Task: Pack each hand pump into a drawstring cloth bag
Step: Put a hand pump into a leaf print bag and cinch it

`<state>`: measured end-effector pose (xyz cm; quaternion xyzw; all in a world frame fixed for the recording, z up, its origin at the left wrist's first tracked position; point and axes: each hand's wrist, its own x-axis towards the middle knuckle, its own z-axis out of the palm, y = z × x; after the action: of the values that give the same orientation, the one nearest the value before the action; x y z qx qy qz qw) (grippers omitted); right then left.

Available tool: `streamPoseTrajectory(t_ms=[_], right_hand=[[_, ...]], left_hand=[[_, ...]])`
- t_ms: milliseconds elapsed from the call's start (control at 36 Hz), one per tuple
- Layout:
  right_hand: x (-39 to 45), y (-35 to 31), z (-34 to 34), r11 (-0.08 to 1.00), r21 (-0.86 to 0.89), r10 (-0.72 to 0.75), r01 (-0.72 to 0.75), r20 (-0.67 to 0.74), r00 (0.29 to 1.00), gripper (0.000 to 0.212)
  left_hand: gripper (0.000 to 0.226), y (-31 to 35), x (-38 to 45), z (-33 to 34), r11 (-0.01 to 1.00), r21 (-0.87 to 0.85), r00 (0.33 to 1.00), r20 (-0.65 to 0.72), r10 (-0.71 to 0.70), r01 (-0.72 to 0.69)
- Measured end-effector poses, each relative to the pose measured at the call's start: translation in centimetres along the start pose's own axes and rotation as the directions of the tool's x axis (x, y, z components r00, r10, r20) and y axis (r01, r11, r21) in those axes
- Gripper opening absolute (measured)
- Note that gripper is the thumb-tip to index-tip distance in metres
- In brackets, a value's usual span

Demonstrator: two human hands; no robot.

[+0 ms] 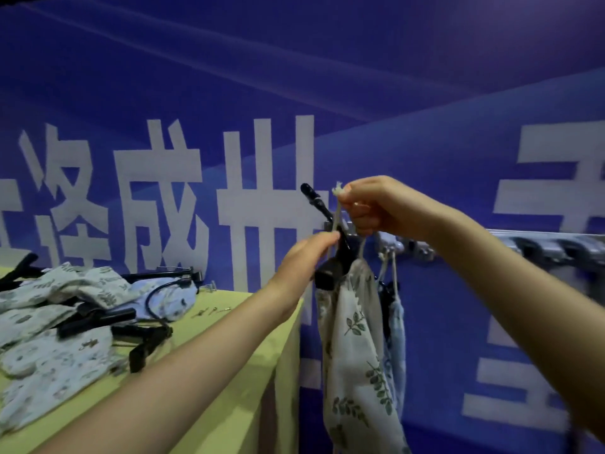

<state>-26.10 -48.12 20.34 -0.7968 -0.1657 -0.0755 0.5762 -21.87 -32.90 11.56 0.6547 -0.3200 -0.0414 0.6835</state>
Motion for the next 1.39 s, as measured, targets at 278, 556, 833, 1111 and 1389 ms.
streamPoseTrajectory(t_ms=[278, 556, 833, 1111, 1389], right_hand=[[-5.8, 4.4, -5.9, 0.998, 0.016, 0.057, -0.055, -0.148, 0.987, 0.031], [-9.0, 12.1, -12.2, 0.987, -0.058, 0.123, -0.152, -0.347, 0.93, 0.021], [-7.9, 15.4, -15.7, 0.964, -0.216, 0.036, -0.158, -0.48, 0.876, 0.024], [-3.7, 17.5, -17.4, 0.945, -0.312, -0.111, -0.096, -0.585, 0.803, 0.027], [-1.3, 20.1, -17.3, 0.928, -0.342, -0.14, -0.147, -0.685, 0.715, 0.018]], left_hand=[[0.026, -2.7, 2.5, 7.9, 0.955, 0.202, 0.97, 0.154, 0.187, -0.216], [0.023, -8.2, 6.0, 16.2, 0.991, 0.081, 0.978, 0.19, 0.087, -0.104], [0.023, -10.1, 10.1, 18.7, 0.999, -0.001, 0.994, 0.105, 0.037, -0.037], [0.024, -10.2, 13.9, 19.1, 0.997, -0.014, 0.997, -0.018, 0.081, -0.081], [0.026, -11.1, 16.1, 19.3, 0.998, 0.055, 0.997, -0.076, -0.021, 0.025]])
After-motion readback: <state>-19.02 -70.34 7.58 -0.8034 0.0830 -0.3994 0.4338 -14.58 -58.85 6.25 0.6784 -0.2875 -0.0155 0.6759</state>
